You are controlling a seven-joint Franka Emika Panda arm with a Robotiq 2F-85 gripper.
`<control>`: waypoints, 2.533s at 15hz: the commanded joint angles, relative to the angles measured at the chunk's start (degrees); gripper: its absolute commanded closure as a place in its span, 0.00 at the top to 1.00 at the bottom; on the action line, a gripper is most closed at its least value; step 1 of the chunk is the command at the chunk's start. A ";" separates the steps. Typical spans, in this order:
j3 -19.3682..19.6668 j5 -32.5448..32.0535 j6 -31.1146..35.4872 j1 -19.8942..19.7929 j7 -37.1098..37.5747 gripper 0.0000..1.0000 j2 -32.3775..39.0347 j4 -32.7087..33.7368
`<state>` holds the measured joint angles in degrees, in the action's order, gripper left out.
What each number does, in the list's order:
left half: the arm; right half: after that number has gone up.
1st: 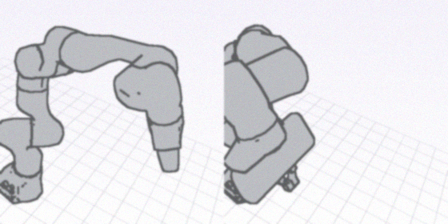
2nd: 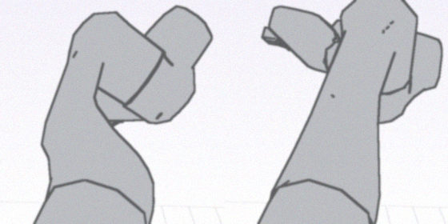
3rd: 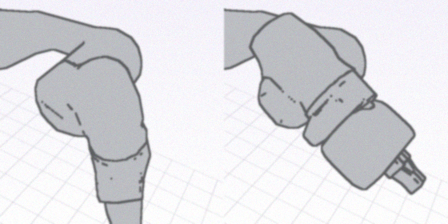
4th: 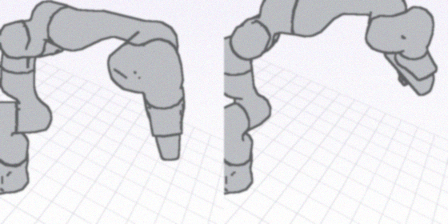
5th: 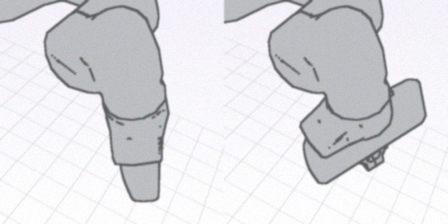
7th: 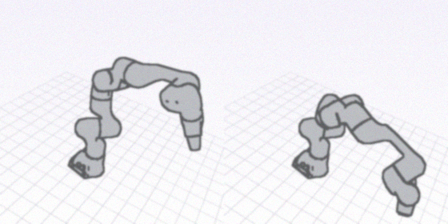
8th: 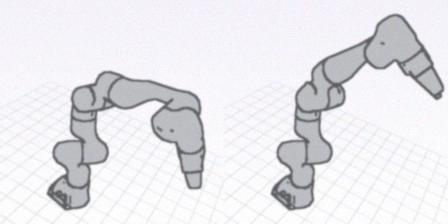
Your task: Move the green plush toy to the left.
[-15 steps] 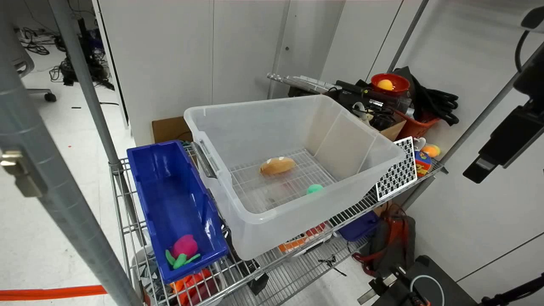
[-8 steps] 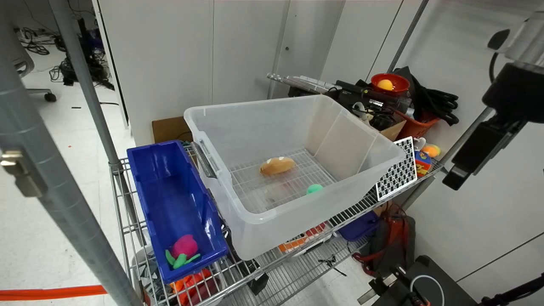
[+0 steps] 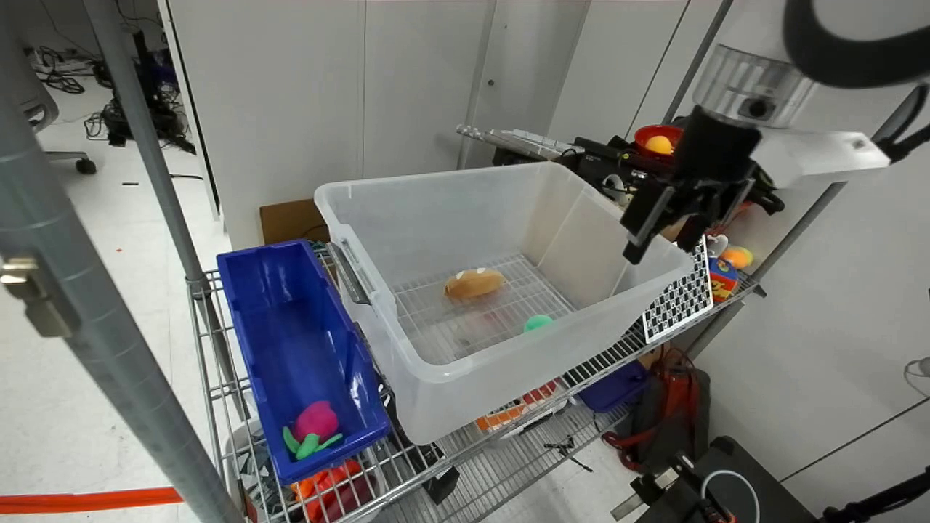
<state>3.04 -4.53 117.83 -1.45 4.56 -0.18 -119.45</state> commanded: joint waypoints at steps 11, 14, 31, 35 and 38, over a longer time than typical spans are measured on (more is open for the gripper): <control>1.07 3.58 4.66 2.22 12.34 1.00 43.11 29.29; 2.43 2.52 5.56 3.69 14.51 1.00 48.47 33.95; 6.93 -2.01 -7.18 5.42 19.57 0.65 62.73 49.57; 8.39 -4.06 -6.66 6.54 19.38 0.34 62.92 51.50; 9.59 -6.77 -6.17 7.05 19.35 0.12 62.17 52.05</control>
<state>11.16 -8.96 112.69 4.89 23.45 61.88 -69.46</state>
